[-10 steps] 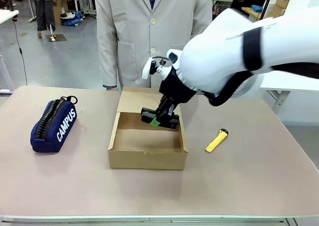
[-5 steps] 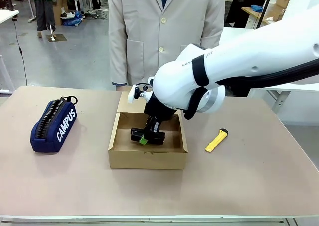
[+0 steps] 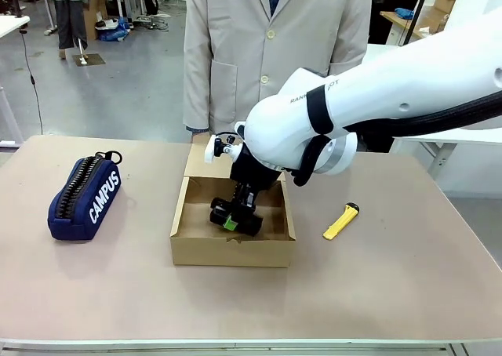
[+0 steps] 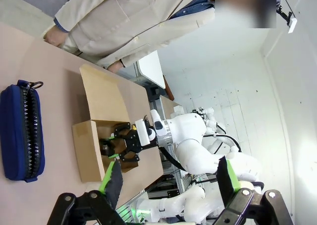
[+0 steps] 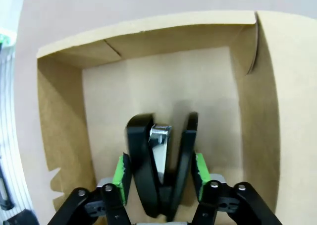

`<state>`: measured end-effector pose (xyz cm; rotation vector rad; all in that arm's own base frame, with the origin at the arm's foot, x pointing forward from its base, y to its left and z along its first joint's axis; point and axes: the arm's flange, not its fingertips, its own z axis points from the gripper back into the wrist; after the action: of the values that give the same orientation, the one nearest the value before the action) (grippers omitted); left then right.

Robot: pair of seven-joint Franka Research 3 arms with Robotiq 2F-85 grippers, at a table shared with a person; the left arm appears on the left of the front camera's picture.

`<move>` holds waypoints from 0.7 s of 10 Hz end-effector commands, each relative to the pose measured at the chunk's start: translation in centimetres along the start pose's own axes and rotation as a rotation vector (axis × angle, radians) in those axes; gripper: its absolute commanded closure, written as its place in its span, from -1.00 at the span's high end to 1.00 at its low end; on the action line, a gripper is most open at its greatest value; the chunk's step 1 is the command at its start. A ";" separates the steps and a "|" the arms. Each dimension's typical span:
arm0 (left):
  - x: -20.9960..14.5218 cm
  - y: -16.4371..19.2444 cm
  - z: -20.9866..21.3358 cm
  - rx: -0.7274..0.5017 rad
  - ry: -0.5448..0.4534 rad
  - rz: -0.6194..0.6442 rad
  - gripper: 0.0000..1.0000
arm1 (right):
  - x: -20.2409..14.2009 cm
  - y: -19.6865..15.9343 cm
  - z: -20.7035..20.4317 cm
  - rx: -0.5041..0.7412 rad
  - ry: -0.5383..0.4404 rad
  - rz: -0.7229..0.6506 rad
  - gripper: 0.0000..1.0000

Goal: Pack the item into the box.
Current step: Pick up the item indicated by the person and place it inside the Mailer Box.

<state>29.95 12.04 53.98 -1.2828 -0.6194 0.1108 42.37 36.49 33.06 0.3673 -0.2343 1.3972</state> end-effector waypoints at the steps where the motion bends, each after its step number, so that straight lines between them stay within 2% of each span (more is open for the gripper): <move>1: 0.0 -0.1 -0.1 -0.020 -0.007 -0.023 1.00 | 0.6 0.1 1.0 0.004 0.000 -0.004 1.00; 7: 0.0 -0.1 -0.1 -0.020 -0.007 -0.023 1.00 | 0.5 0.3 1.4 0.012 -0.006 0.014 1.00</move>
<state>29.95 12.04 53.99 -1.2828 -0.6195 0.1108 42.41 36.71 33.86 0.3715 -0.2416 1.4033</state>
